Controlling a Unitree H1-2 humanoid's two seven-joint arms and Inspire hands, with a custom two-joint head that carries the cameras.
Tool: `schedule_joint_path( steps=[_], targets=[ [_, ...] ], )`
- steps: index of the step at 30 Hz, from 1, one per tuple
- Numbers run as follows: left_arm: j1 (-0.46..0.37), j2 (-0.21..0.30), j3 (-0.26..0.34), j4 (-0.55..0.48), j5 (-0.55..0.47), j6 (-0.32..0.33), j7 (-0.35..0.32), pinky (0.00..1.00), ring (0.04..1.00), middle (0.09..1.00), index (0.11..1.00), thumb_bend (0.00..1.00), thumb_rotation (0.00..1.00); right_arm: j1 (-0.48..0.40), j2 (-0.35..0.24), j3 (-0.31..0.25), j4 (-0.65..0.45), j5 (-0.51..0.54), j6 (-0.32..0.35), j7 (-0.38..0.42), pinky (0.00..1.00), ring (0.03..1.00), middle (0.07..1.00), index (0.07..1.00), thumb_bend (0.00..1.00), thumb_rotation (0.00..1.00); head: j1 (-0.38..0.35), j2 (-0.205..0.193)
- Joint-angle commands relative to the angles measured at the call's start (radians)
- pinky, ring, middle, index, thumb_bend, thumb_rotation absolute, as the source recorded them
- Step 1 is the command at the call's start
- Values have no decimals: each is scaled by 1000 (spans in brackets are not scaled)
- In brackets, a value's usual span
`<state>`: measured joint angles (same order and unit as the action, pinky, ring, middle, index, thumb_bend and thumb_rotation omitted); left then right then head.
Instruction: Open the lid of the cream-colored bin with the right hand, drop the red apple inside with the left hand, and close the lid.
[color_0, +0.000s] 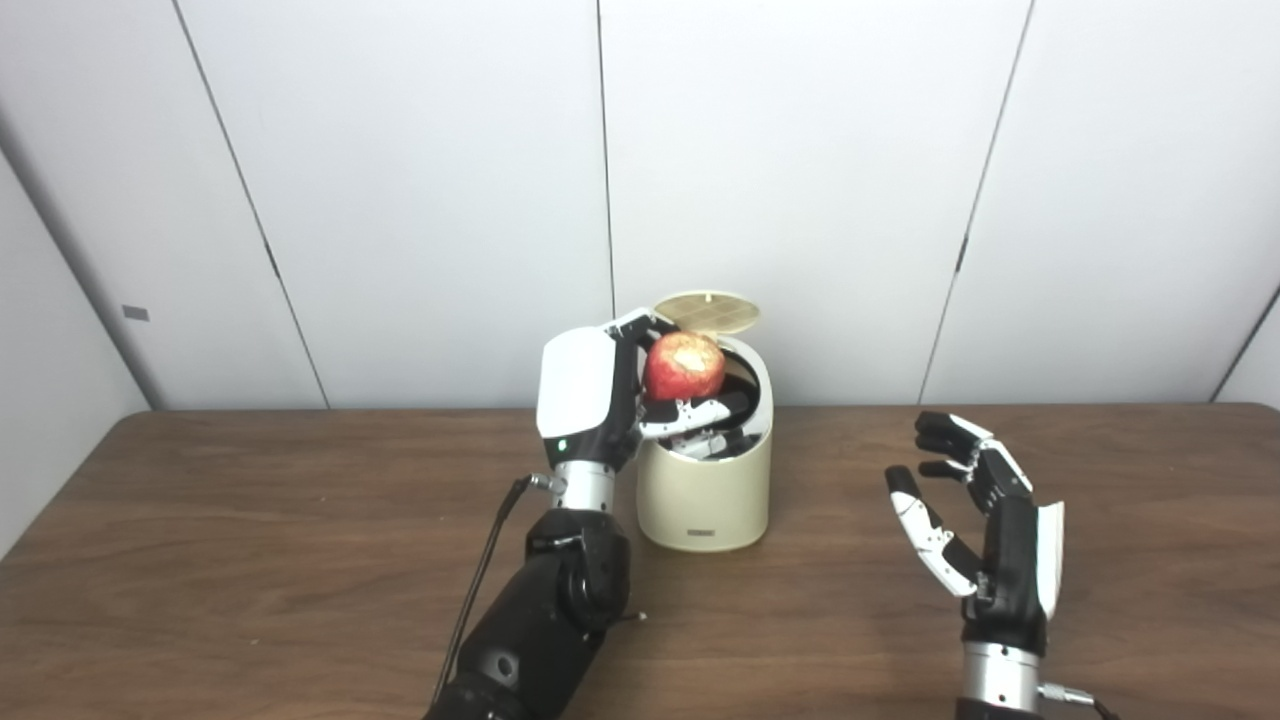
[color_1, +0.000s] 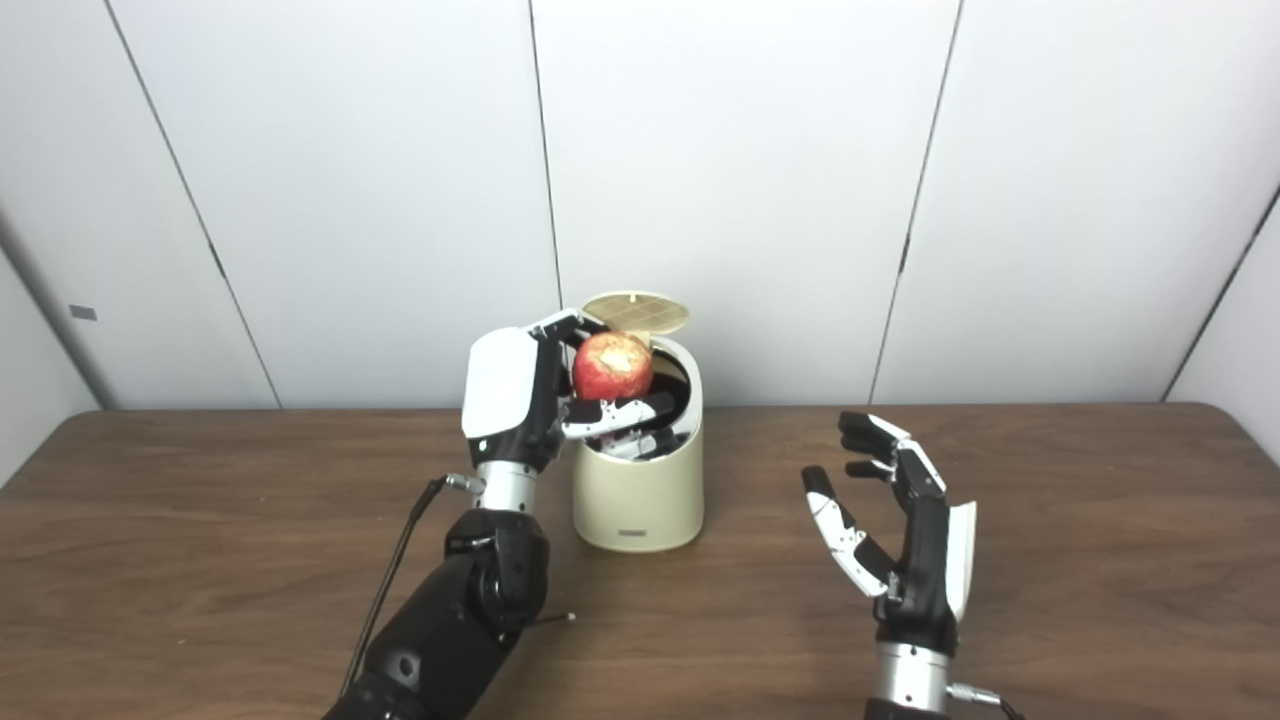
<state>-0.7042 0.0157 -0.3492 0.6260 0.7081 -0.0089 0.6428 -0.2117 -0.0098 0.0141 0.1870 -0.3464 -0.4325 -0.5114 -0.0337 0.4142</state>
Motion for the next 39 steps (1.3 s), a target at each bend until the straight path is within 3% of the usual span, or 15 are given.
schedule_joint_path(
  steps=[1, 6, 16, 28, 33, 39],
  targets=[
    [-13, -10, -10, 10, -6, 29, -80, 365, 441, 487, 521, 921, 173, 43, 21, 12, 71, -22, -33, -8, 565, 674, 691, 671, 254, 343, 0, 0],
    [-5, -9, -5, -5, -21, 29, -107, 422, 496, 531, 540, 1000, 249, 41, 16, 15, 75, -32, -34, -13, 562, 672, 690, 672, 254, 364, 2, -2],
    [11, 0, -10, -31, -15, 37, -137, 424, 510, 553, 564, 1000, 303, 42, 17, 12, 75, -39, -32, -11, 559, 664, 688, 672, 241, 334, 1, -1],
    [19, 4, -6, -56, -24, 34, -167, 510, 606, 642, 631, 1000, 344, 38, 14, 17, 79, -28, -36, -13, 561, 669, 688, 667, 245, 317, 1, 0],
    [21, 14, -19, -60, -18, 23, -182, 545, 656, 699, 690, 1000, 426, 35, 16, 13, 84, -49, -33, -21, 559, 665, 684, 668, 245, 330, 0, -1],
    [33, 15, -25, -90, -19, 28, -216, 589, 699, 738, 732, 1000, 446, 36, 17, 12, 83, -44, -33, -18, 561, 667, 686, 670, 246, 339, 0, -1]
  ],
)
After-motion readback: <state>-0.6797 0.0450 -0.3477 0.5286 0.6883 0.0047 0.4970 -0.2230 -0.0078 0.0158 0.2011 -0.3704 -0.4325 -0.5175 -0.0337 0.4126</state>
